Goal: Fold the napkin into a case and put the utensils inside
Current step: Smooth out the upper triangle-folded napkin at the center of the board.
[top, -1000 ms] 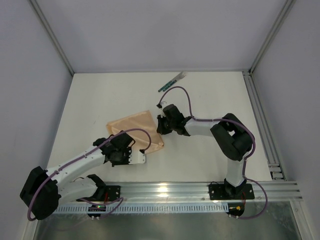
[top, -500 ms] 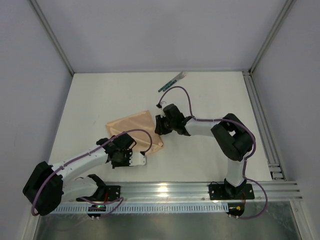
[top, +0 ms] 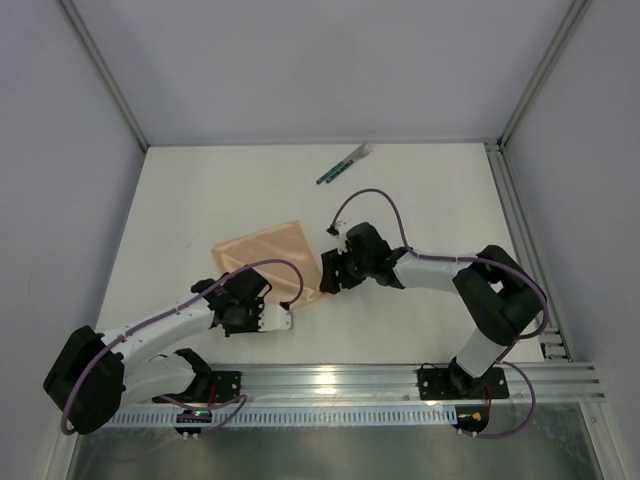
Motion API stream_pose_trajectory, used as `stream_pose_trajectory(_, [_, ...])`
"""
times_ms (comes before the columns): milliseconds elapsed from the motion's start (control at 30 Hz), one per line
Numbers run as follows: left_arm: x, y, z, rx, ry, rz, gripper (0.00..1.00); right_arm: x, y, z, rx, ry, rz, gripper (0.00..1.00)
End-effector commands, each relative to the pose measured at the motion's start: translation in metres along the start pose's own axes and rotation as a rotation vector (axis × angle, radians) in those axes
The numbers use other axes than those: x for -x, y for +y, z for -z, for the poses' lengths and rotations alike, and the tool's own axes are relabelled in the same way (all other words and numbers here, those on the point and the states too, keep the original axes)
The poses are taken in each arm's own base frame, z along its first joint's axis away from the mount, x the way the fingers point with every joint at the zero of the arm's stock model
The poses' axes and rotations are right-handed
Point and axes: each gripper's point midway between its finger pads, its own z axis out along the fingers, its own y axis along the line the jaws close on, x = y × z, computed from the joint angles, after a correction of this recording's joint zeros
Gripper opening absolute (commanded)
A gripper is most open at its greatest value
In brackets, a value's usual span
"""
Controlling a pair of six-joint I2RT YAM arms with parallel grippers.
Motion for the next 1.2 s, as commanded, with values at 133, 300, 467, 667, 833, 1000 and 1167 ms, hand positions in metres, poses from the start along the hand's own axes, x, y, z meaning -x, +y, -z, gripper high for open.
stream_pose_trajectory(133, [0.004,0.006,-0.002,0.036,-0.015,0.011,0.00,-0.021,0.016,-0.005,0.131,0.023,-0.016,0.67])
stream_pose_trajectory(300, [0.003,0.006,-0.002,0.038,-0.015,0.011,0.00,-0.032,0.018,-0.009,0.161,0.051,-0.020,0.67])
stream_pose_trajectory(467, [0.000,0.010,-0.001,0.065,0.000,0.011,0.00,-0.044,0.021,-0.011,0.155,0.075,-0.004,0.65])
stream_pose_trajectory(667, [-0.001,0.009,-0.001,0.065,0.000,0.021,0.00,-0.054,0.010,-0.019,0.063,0.081,0.032,0.60])
stream_pose_trajectory(833, [-0.001,0.009,0.000,0.071,-0.005,0.024,0.00,-0.069,0.007,-0.023,0.011,0.113,0.046,0.60])
stream_pose_trajectory(1000, [-0.004,0.009,-0.001,0.079,0.010,0.021,0.00,-0.071,-0.001,-0.025,-0.046,0.094,0.036,0.47])
stream_pose_trajectory(1167, [-0.003,0.013,0.003,0.107,-0.003,0.029,0.00,-0.067,0.004,-0.027,-0.021,0.084,0.030,0.35])
